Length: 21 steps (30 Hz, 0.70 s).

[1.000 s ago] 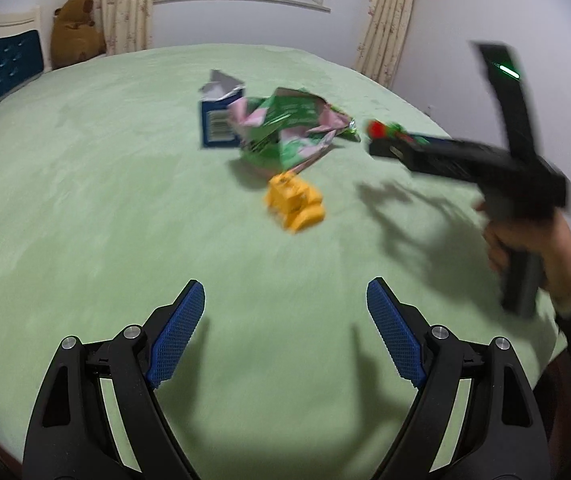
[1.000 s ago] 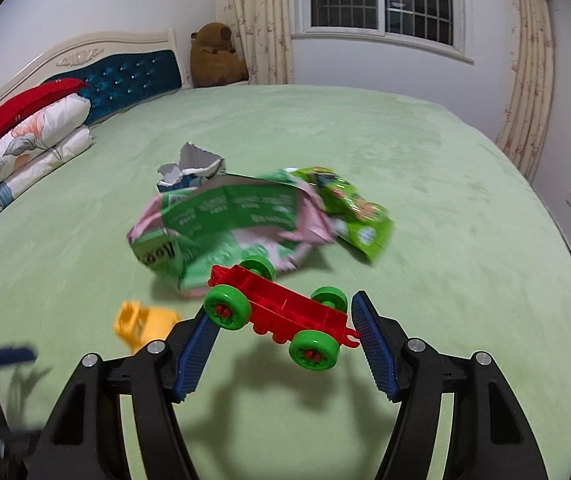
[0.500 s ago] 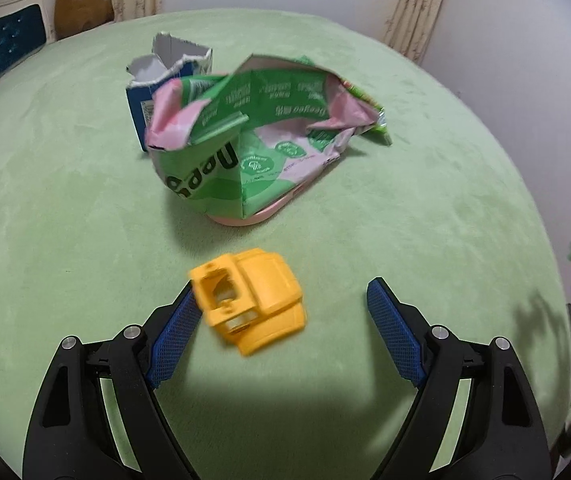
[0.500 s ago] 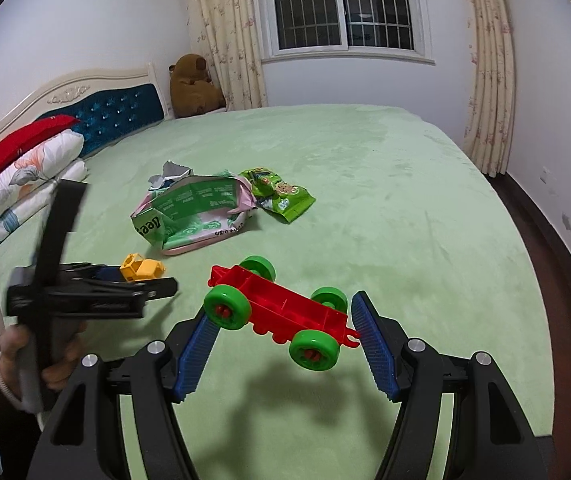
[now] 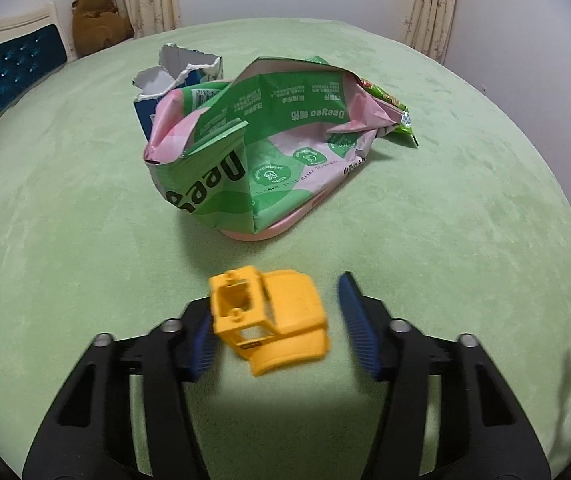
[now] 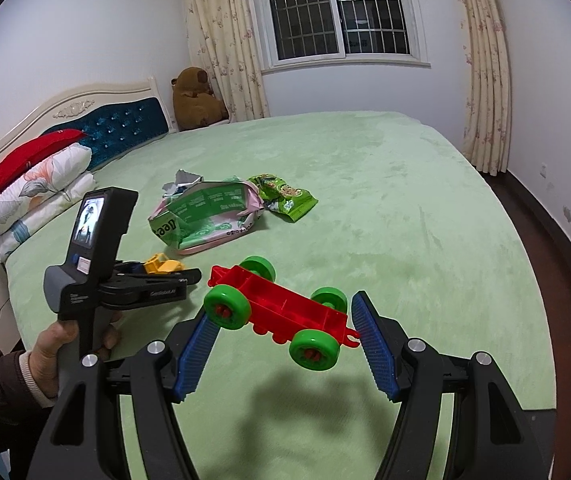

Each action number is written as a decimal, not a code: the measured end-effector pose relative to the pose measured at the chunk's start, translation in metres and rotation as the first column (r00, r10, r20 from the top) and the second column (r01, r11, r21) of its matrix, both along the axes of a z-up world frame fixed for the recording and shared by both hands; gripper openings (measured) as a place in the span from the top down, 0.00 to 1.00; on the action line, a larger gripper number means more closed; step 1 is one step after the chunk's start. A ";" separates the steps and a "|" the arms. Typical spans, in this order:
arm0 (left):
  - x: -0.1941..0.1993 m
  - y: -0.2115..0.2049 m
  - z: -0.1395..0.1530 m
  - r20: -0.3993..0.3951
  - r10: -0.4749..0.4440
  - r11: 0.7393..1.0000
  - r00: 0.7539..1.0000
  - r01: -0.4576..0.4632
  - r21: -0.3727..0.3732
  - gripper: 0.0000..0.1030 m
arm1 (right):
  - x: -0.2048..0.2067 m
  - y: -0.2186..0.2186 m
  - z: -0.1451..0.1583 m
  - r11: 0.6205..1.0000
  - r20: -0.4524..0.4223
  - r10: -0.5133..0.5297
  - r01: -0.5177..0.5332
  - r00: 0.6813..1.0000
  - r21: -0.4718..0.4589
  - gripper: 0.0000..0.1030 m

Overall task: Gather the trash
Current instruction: 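Grasp the yellow toy piece with the left tool while the right tool grasps the red cart, then carry the yellow toy piece and red cart over the orange bucket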

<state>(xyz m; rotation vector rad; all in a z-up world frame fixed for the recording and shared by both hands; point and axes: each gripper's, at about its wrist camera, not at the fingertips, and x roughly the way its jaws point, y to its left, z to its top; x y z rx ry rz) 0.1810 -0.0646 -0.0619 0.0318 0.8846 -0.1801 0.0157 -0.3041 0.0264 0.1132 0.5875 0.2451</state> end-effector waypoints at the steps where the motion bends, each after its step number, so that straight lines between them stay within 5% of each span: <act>1: -0.001 0.001 0.000 0.001 0.003 1.000 1.000 -0.003 -0.003 0.58 | -0.002 0.001 0.000 1.000 -0.002 0.002 -0.002 1.000 0.002 0.36; 21: -0.059 0.019 0.016 0.027 0.001 1.000 1.000 0.000 -0.022 0.59 | -0.046 0.028 -0.016 1.000 -0.069 0.028 -0.028 0.997 0.008 0.36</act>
